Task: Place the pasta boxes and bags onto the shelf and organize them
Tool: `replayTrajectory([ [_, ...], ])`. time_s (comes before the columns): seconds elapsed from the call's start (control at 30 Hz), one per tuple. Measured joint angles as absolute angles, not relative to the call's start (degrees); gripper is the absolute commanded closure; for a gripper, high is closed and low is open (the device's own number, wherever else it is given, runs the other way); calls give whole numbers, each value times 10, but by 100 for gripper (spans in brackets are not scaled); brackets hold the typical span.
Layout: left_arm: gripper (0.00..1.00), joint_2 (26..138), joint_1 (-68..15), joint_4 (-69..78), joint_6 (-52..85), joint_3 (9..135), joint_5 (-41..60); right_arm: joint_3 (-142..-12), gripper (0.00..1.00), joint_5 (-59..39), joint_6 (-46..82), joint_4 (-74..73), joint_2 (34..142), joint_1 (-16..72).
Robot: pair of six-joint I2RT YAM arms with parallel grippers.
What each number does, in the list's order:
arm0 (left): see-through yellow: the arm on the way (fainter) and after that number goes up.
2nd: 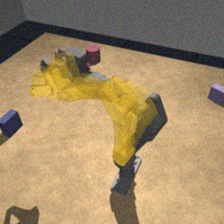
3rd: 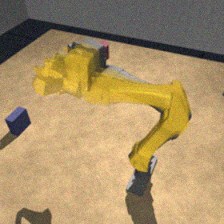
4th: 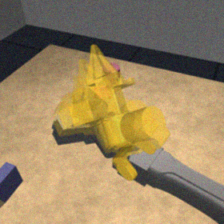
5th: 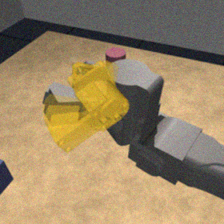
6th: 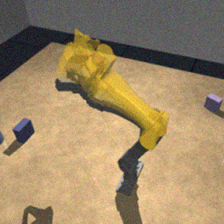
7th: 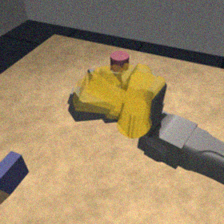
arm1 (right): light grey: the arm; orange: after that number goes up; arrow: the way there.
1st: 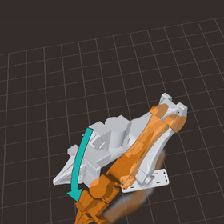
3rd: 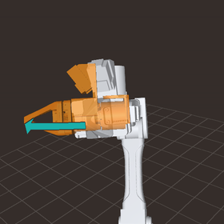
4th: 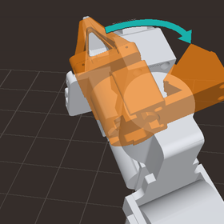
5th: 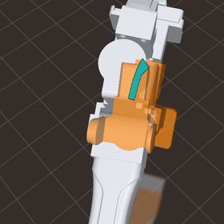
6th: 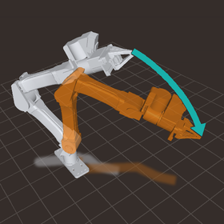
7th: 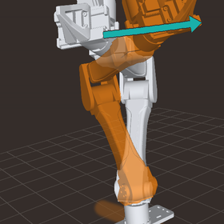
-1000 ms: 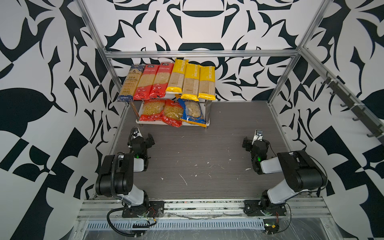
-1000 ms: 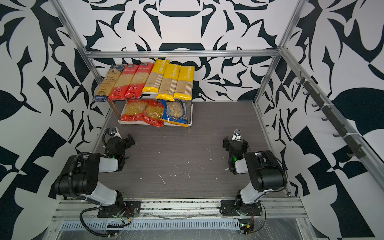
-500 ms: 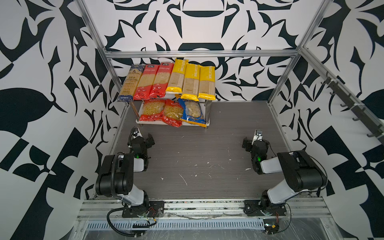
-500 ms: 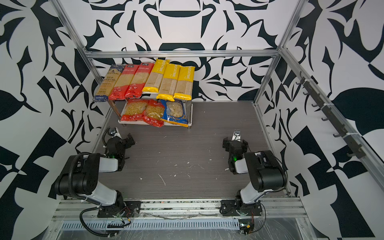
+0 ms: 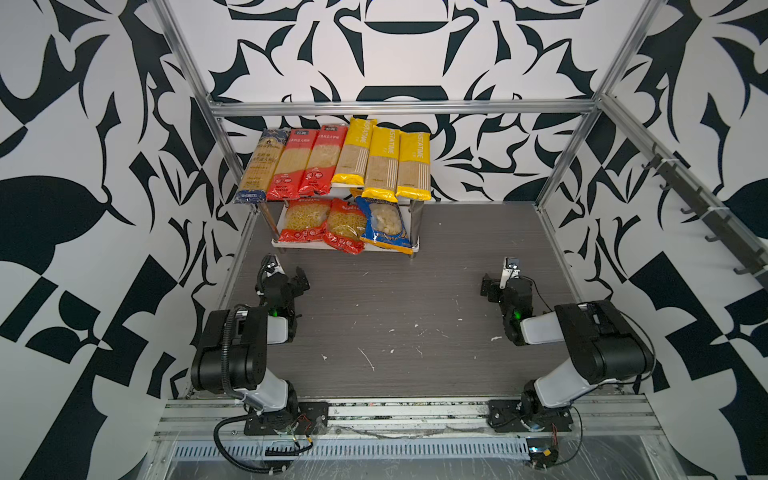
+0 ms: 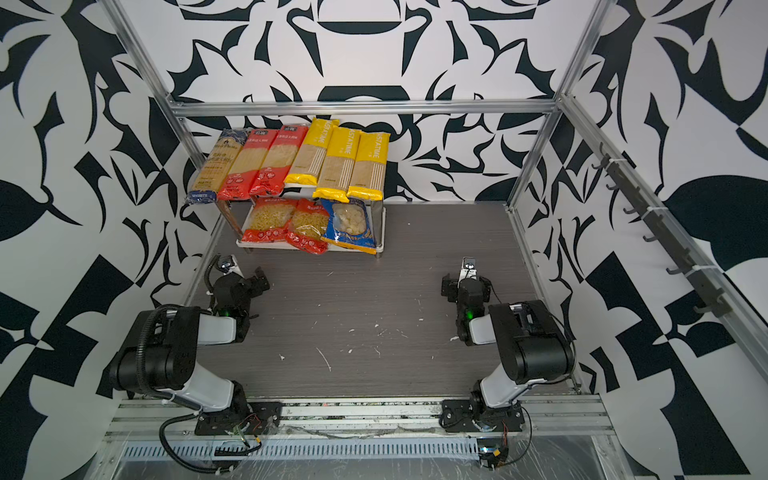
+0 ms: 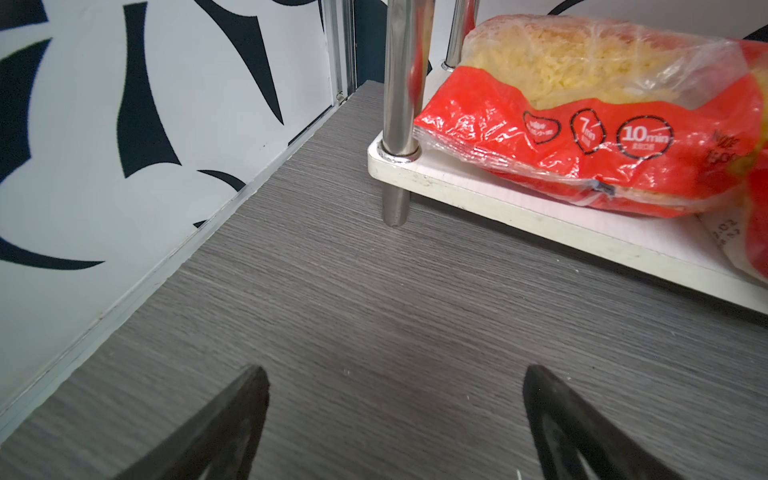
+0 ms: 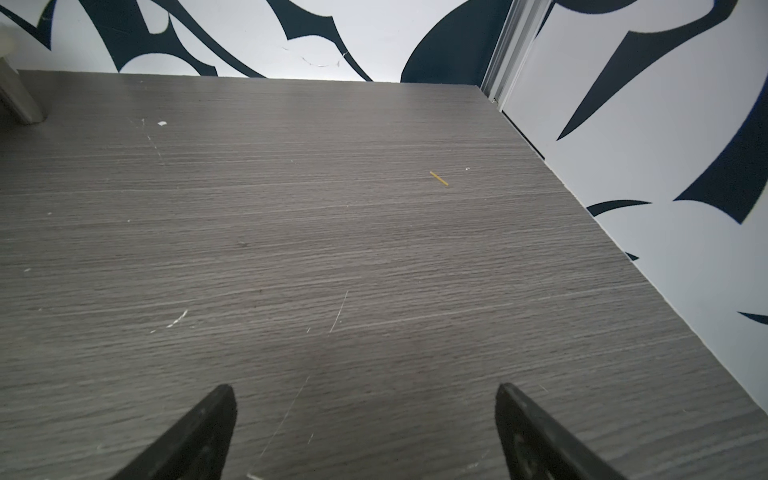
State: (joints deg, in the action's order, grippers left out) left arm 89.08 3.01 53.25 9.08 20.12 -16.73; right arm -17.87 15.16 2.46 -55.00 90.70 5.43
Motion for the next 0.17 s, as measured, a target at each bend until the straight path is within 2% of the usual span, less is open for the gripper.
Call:
replayTrajectory([
  [0.17,1,891,7,533,74,201,-175,-179,0,148,21,-550,907,54],
])
